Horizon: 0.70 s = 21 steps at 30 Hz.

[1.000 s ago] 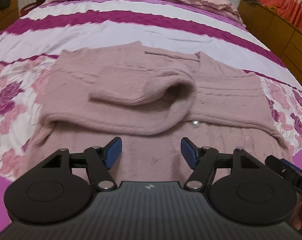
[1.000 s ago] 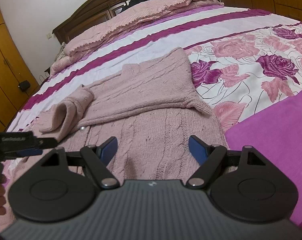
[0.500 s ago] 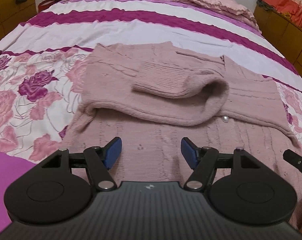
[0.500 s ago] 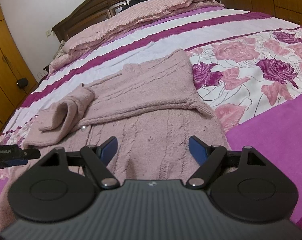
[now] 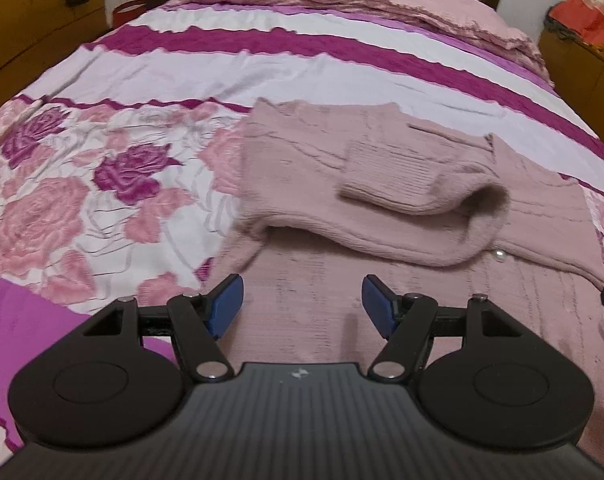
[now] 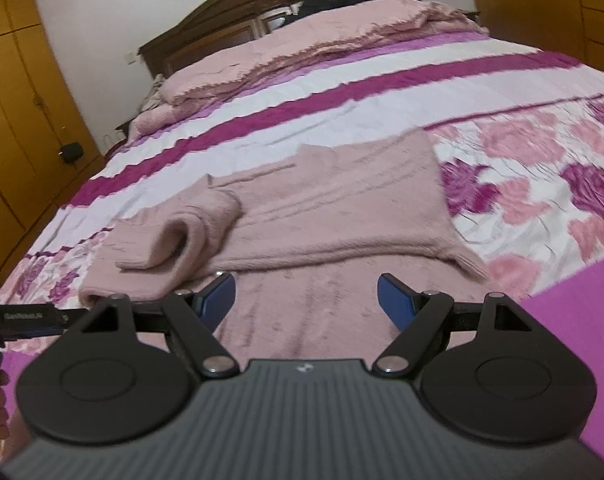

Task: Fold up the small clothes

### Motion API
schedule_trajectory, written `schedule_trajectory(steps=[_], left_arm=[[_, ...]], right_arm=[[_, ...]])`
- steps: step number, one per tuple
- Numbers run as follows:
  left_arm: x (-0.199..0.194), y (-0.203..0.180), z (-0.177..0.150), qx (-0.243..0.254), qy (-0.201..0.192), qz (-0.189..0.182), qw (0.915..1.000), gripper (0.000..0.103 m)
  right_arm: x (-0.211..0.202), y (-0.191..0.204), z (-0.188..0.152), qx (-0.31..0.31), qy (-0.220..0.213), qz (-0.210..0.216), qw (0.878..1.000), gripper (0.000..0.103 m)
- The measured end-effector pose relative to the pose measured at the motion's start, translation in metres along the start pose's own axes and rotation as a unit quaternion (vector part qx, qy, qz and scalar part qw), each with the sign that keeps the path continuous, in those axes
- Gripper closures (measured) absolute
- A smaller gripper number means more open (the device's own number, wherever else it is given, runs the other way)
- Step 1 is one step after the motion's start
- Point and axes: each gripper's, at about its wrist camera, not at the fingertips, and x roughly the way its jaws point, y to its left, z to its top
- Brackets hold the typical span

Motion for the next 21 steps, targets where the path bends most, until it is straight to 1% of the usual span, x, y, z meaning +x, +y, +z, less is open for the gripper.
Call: schedule_trajectory(steps=[6, 10, 13, 16, 21], left_arm=[[-0.004, 0.015, 0.001, -0.011, -0.009, 0.015, 0.9998, 0.031], [-0.003, 0.023, 0.002, -0.015, -0.010, 0.023, 0.9996, 0.030], [-0.003, 0.030, 0.001, -0.019, -0.010, 0.026, 0.9994, 0.030], [-0.002, 0.035, -0.001, -0.023, -0.011, 0.032, 0.9992, 0.030], [0.002, 0.041, -0.003, -0.029, -0.008, 0.031, 0.9991, 0.030]], right_arm=[[0.011, 0.031, 0.011, -0.036, 0.002, 0.028, 0.999, 0.023], [0.023, 0.061, 0.018, -0.083, 0.005, 0.047, 0.995, 0.023], [0.040, 0.086, 0.024, -0.130, 0.024, 0.054, 0.990, 0.023], [0.055, 0.111, 0.026, -0.178, 0.043, 0.058, 0.981, 0.023], [0.076, 0.146, 0.024, -0.236, 0.051, 0.071, 0.968, 0.023]])
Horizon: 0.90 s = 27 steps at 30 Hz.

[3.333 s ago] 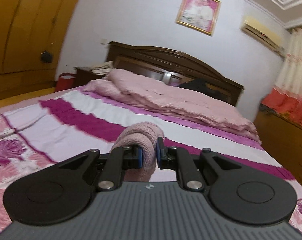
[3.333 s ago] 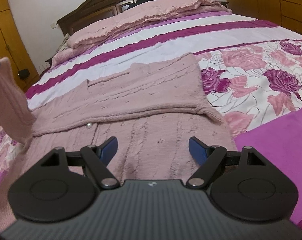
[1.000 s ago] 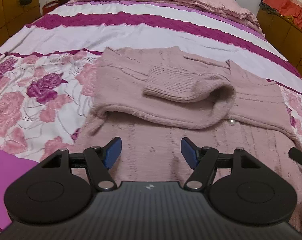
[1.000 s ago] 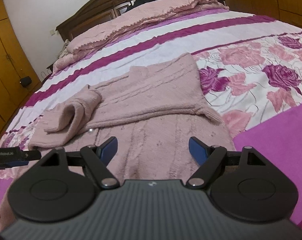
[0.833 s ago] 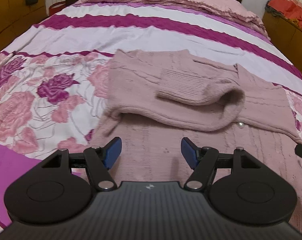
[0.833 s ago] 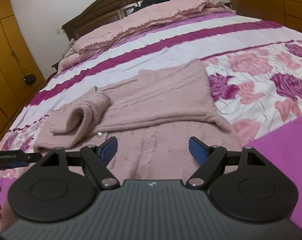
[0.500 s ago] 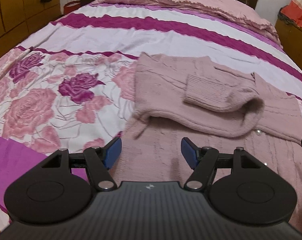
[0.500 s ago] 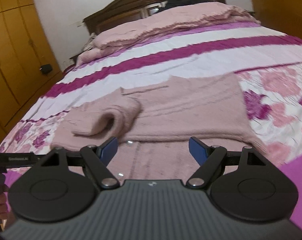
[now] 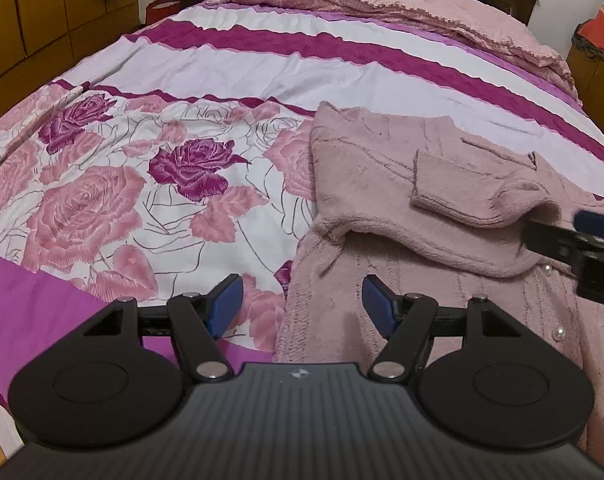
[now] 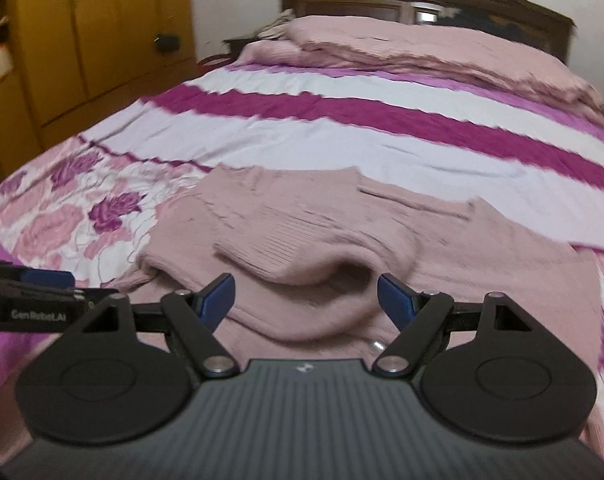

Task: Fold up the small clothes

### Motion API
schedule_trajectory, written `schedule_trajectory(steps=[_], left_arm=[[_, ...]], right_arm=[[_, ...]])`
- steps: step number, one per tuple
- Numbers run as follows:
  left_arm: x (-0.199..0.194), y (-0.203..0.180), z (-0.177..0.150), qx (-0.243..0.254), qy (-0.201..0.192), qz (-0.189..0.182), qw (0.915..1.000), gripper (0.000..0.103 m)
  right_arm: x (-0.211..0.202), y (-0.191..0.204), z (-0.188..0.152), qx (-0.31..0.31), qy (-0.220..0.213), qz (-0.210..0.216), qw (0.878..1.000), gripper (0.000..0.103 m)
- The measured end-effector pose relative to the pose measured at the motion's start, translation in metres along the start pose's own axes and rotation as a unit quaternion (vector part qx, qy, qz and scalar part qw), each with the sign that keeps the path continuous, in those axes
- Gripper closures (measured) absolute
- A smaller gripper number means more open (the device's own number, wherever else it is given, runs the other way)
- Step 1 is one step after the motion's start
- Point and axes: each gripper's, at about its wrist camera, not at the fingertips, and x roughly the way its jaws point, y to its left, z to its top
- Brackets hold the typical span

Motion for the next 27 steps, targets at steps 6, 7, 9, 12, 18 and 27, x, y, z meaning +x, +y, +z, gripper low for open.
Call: schedule_trajectory(steps=[6, 7, 9, 12, 18, 27], left_arm=[[0.008, 0.003, -0.002, -0.003, 0.007, -0.001, 1.0000, 0.030], [0.009, 0.003, -0.003, -0.003, 0.008, -0.001, 1.0000, 0.030], [0.011, 0.003, -0.004, -0.003, 0.009, -0.001, 1.0000, 0.030], [0.014, 0.002, -0.003, 0.002, 0.009, 0.000, 1.0000, 0.030], [0.019, -0.004, 0.005, 0.008, 0.005, -0.003, 1.0000, 0.030], [0.031, -0.016, 0.019, 0.013, -0.006, -0.008, 0.9999, 0.030]], right_arm=[[0.026, 0.025, 0.007, -0.056, -0.004, 0.017, 0.998, 0.024], [0.032, 0.028, 0.007, -0.064, -0.005, 0.018, 0.998, 0.024], [0.041, 0.032, 0.008, -0.075, -0.007, 0.017, 0.997, 0.025], [0.057, 0.038, 0.009, -0.098, -0.010, 0.006, 0.995, 0.033], [0.085, 0.039, 0.007, -0.118, 0.012, 0.005, 0.993, 0.059], [0.053, 0.012, 0.028, -0.061, -0.028, 0.000, 0.998, 0.086]])
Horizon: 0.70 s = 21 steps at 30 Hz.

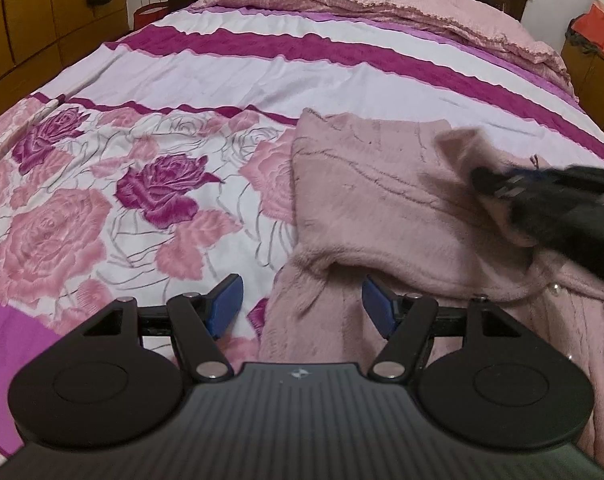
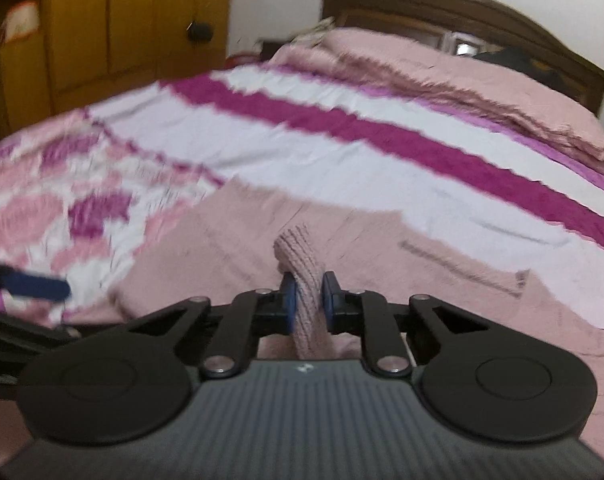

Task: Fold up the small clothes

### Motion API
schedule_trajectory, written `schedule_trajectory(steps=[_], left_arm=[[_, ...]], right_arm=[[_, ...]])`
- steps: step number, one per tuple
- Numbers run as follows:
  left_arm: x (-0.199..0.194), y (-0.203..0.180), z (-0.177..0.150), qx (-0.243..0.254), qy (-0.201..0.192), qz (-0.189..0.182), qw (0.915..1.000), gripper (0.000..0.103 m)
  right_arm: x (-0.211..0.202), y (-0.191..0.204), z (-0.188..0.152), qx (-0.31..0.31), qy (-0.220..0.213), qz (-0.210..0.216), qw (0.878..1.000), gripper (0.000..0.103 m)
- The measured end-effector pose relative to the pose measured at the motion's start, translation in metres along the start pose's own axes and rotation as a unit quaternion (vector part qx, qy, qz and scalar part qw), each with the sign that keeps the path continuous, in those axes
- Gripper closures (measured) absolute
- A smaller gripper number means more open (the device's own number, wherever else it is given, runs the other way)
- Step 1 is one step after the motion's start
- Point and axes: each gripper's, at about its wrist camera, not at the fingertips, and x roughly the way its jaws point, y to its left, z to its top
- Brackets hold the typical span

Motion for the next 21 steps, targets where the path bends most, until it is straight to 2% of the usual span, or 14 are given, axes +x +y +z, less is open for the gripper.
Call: schedule_trajectory(steps=[5, 10, 15, 21], left_arm=[[0.007, -0.009, 0.001, 0.011, 0.002, 0.002, 0.9999, 0.030], [0.008, -0.014, -0.001, 0.019, 0.004, 0.001, 0.9998, 0.030], [0.011, -0.018, -0.002, 0.025, 0.007, 0.009, 0.9996, 0.030], [0.014, -0.023, -0.003, 0.035, 0.008, 0.020, 0.9992, 0.030]], right_arm=[[-0.038, -0.043, 0.003, 0.067, -0.045, -0.032, 0.996, 0.086], [-0.074, -0.088, -0.016, 0.132, -0.070, -0.085, 0.985, 0.086], [-0.090, -0.125, -0.053, 0.192, -0.054, -0.121, 0.972, 0.086], [-0.087, -0.149, -0.092, 0.250, -0.016, -0.138, 0.958, 0.086]])
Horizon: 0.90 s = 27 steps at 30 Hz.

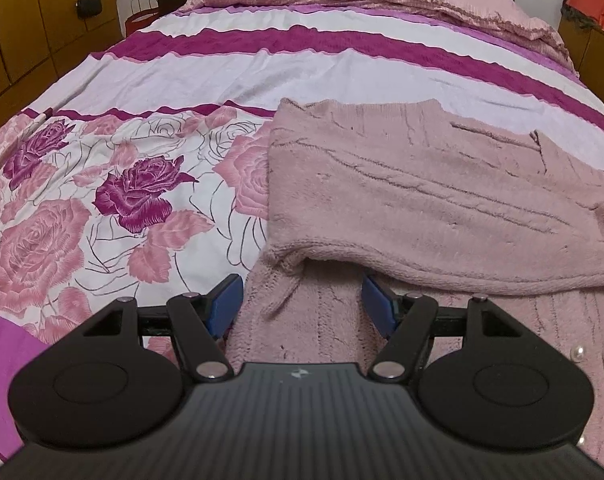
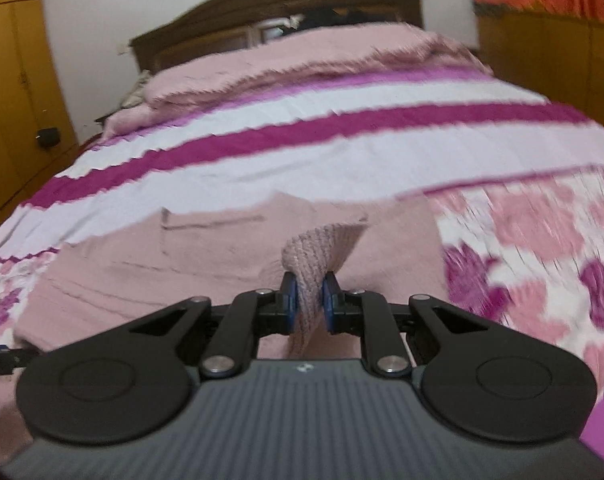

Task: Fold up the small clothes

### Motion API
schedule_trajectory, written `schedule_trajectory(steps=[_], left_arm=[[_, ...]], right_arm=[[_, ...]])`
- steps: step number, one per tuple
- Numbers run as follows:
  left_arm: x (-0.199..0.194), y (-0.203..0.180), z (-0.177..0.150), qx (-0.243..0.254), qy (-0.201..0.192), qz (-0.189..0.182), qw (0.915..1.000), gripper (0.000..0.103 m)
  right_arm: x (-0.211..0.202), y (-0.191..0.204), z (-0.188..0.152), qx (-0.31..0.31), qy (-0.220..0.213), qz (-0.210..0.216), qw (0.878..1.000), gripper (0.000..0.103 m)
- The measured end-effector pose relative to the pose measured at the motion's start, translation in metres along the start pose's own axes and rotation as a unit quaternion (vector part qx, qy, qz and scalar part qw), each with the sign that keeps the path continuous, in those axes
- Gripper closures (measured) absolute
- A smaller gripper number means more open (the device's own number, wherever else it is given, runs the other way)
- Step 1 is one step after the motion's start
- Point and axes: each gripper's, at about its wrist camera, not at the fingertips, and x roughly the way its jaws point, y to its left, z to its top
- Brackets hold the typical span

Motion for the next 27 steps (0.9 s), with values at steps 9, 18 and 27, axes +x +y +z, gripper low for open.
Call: schedule_trajectory(steps=[9, 18, 27], left_arm=[[0.002, -0.005, 0.003, 0.007, -0.006, 0.002, 0.9999, 0.030], [0.006, -0.009, 0.004, 0.006, -0.013, 0.010, 0.9999, 0.030], [0.011, -0.010, 0.004, 0.006, -0.009, 0.019, 0.9998, 0.030]], right_arm=[[0.002, -0.028, -0.017, 0.035, 0.035, -0.013, 0.999, 0.071], [-0.023, -0.061, -0.014, 0.063, 0.031, 0.012, 0.997, 0.057], [-0.010, -0.066, 0.001, 0.086, 0.012, 0.028, 0.996, 0.057]])
